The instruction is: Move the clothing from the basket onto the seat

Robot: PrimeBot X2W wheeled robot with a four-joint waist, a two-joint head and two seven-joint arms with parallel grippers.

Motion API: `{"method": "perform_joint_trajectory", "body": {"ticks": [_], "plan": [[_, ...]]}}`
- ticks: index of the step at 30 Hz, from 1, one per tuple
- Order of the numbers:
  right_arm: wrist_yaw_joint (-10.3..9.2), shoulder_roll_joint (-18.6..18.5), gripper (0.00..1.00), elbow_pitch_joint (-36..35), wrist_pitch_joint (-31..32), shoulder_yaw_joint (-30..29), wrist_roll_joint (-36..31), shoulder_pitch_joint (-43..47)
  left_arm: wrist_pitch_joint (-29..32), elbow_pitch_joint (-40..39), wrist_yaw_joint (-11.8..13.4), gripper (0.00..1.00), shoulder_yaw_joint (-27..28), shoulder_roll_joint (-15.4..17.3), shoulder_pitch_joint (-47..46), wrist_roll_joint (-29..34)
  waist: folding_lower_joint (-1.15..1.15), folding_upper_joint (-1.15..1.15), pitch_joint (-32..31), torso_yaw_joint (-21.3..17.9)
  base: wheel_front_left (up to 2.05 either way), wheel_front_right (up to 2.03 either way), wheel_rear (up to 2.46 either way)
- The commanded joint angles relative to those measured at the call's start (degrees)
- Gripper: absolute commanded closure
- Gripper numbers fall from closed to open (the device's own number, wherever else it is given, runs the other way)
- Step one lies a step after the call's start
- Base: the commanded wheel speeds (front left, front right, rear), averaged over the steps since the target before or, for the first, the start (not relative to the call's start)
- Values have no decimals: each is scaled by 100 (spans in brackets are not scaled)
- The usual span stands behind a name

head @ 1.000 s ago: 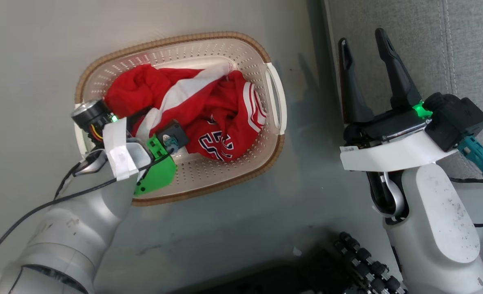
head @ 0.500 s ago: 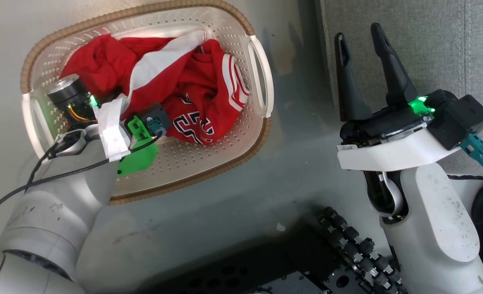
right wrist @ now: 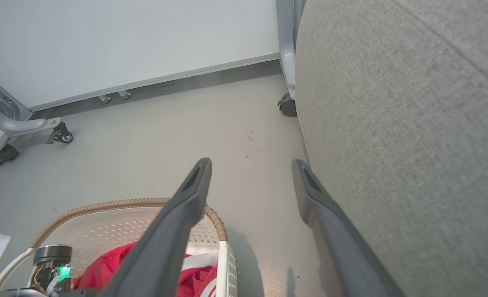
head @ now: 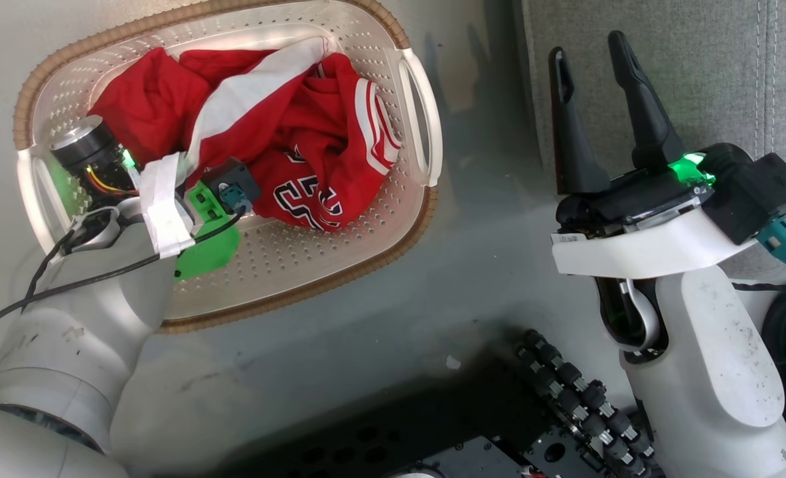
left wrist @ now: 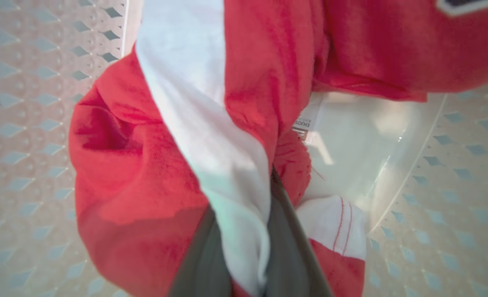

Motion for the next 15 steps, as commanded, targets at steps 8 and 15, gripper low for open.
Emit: {"method": "perform_joint_trajectory", "body": {"ticks": [8,15], "plan": [[0,-8,0,50,-19,-77,-115,55,-757,-105,11,100,476,-358,235,-728,0,0,-366,185,0,0,0],[0,-10,0,134,-19,-125,-253,145,-1198,-386,-139,100,1002,-587,503,-1507,0,0,-882,399,0,0,0]]}}
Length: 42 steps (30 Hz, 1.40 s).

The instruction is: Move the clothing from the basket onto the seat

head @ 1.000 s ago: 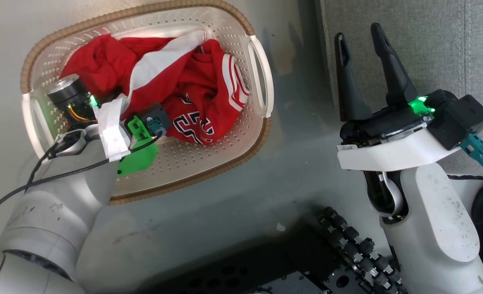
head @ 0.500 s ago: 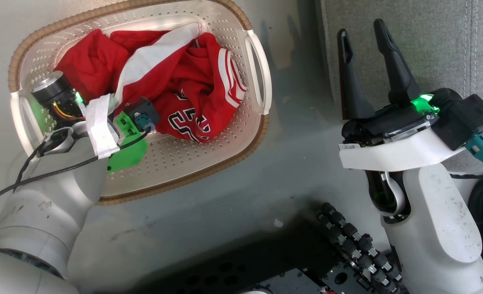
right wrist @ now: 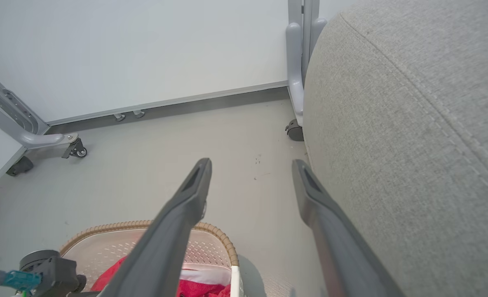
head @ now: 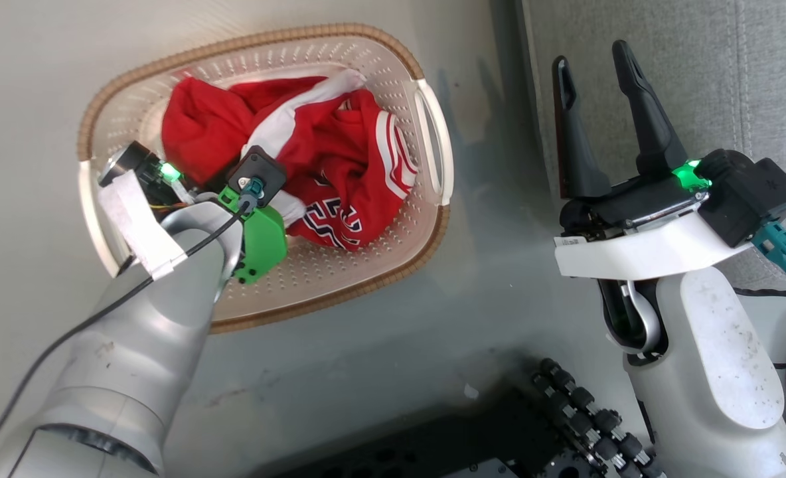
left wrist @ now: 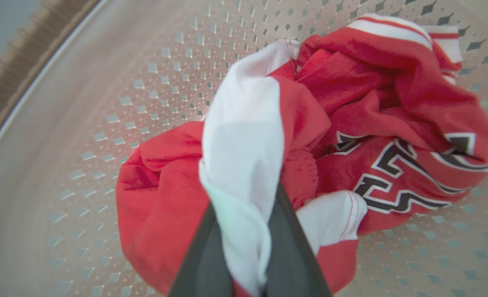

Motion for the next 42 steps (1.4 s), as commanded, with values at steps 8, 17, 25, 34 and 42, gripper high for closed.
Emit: {"method": "perform_joint_trajectory", "body": {"ticks": [8,17,25,34,42], "plan": [[0,-15,0,187,-19,-128,-267,176,-100,-1182,-191,100,541,-94,680,-853,0,0,-842,407,0,0,0],[0,-15,0,425,-20,-250,-446,512,-100,-2807,-234,100,1152,-20,1672,-1510,0,0,-1688,617,0,0,0],[0,-16,0,623,-20,-334,-498,887,-101,-4040,-288,100,1554,-75,2399,-1863,0,0,-2520,753,0,0,0],[0,-16,0,806,14,-468,-616,1306,-95,-5315,-299,100,1792,-160,3059,-1950,0,0,-3332,943,0,0,0],[0,-15,0,708,278,-514,-583,1697,-94,-6270,-291,100,1911,-203,3670,-2027,0,0,-3954,1091,0,0,0]]}}
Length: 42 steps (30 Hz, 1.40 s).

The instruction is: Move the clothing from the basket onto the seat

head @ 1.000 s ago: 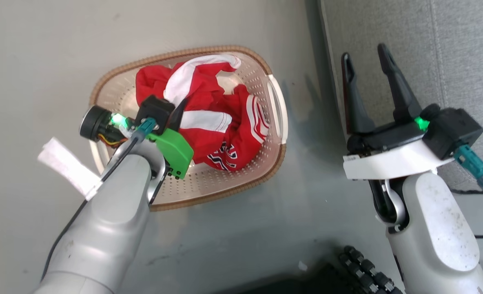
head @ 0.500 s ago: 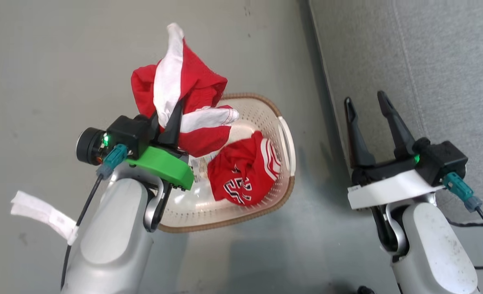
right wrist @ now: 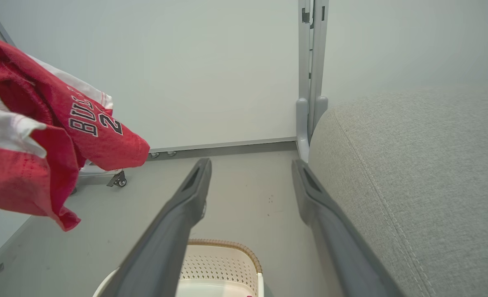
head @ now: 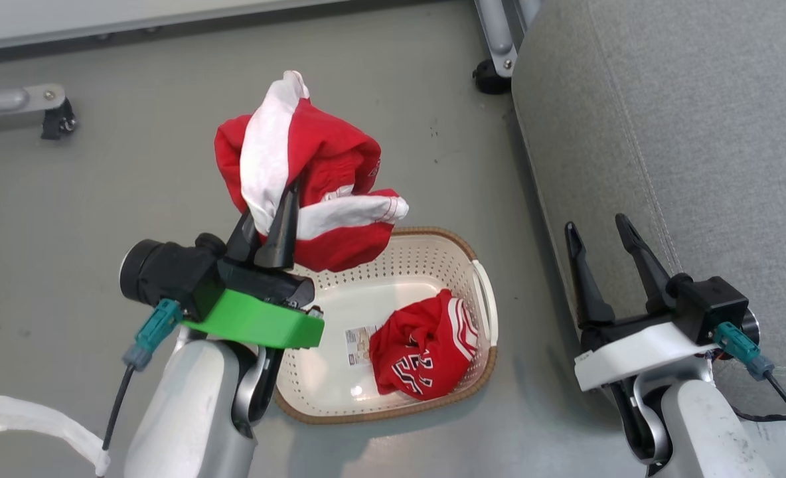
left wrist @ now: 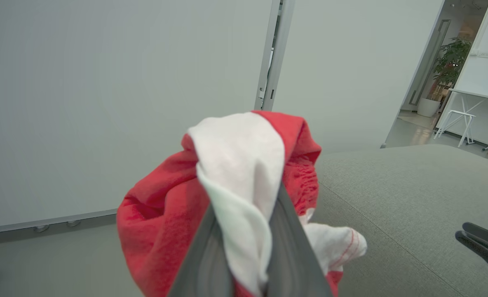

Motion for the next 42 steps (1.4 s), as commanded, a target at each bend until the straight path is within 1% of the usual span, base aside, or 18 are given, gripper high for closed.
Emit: {"method": "perform_joint_trajectory", "body": {"ticks": [1,6,10,20,27,38,42], "plan": [[0,-18,0,-47,60,-20,-27,134,-3,-126,15,100,13,1,181,25,1,0,-452,188,0,0,0],[0,-18,0,-152,286,3,16,363,-4,-470,92,100,-11,-9,541,109,1,0,-727,210,0,0,0],[0,-18,0,-222,416,29,35,537,-4,-647,103,100,-87,-7,782,190,1,0,-910,208,0,0,0],[0,-18,0,-293,607,59,114,827,20,-804,143,100,-300,26,1217,217,1,0,-1254,203,0,0,0],[0,-18,0,-357,686,70,146,930,59,-858,180,100,-419,20,1346,167,1,0,-1357,224,0,0,0],[0,-18,0,-410,755,167,154,962,66,-949,224,100,-476,55,1377,120,1,0,-1348,201,0,0,0],[0,-28,0,-435,806,338,103,892,70,-973,240,100,-489,66,1357,121,1,0,-1325,203,0,0,0]]}}
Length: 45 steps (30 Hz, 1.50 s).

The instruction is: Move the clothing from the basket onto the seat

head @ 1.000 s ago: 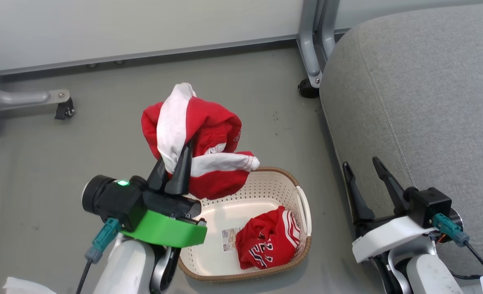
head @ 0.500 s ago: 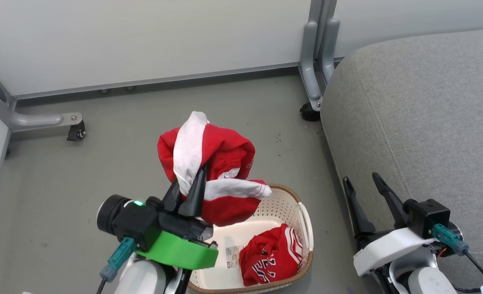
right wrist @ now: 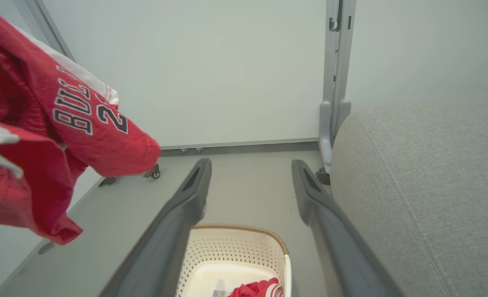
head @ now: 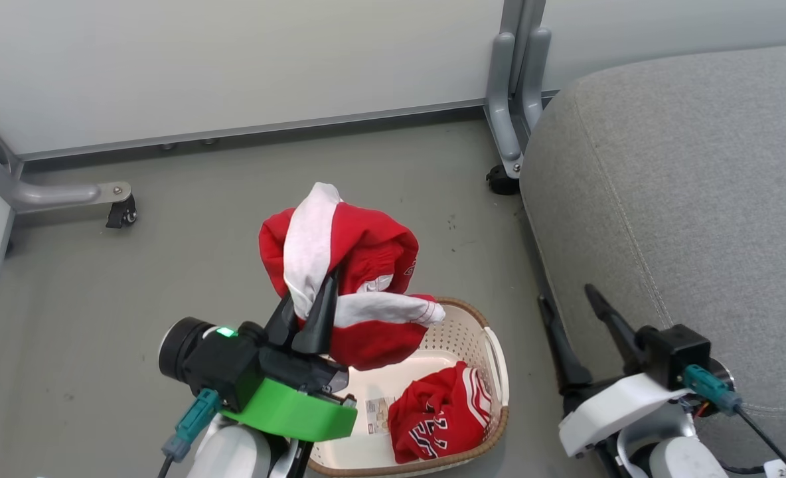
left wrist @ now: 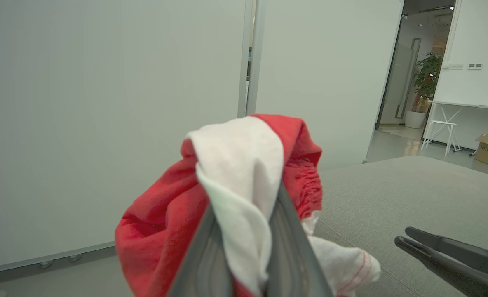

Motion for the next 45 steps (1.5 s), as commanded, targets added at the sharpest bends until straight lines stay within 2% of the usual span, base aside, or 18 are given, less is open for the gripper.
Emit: {"method": "perform_joint_trajectory", "body": {"ticks": [1,14,19,27,28,29,30,45], "plan": [[0,-50,0,-40,48,131,3,-29,3,-30,31,100,5,45,44,-38,0,0,12,7,0,0,0],[0,-629,0,-239,255,2136,846,-686,-15,-77,34,100,-50,57,-152,-54,0,0,147,89,0,0,0],[0,-593,0,-48,121,2784,1155,-1169,-27,-70,14,100,-96,51,-210,-61,0,0,199,161,0,0,0],[0,-429,0,558,-152,3391,1363,-1916,-38,-42,-7,100,-189,31,-285,-76,0,0,241,252,0,0,0],[0,-412,24,620,-177,3435,1399,-1967,-38,-41,-9,100,-200,28,-283,-84,0,0,240,260,0,0,0],[0,-404,58,702,-214,3475,1424,-2028,-41,-35,-11,100,-209,27,-277,-89,0,0,235,267,0,0,0],[0,-402,100,758,-227,3503,1436,-2072,-43,-33,-9,100,-216,25,-274,-97,0,0,232,272,0,0,0],[0,-428,100,1170,-605,3680,1623,-2364,-61,24,34,100,-244,57,-222,-149,0,0,192,269,0,0,0]]}}
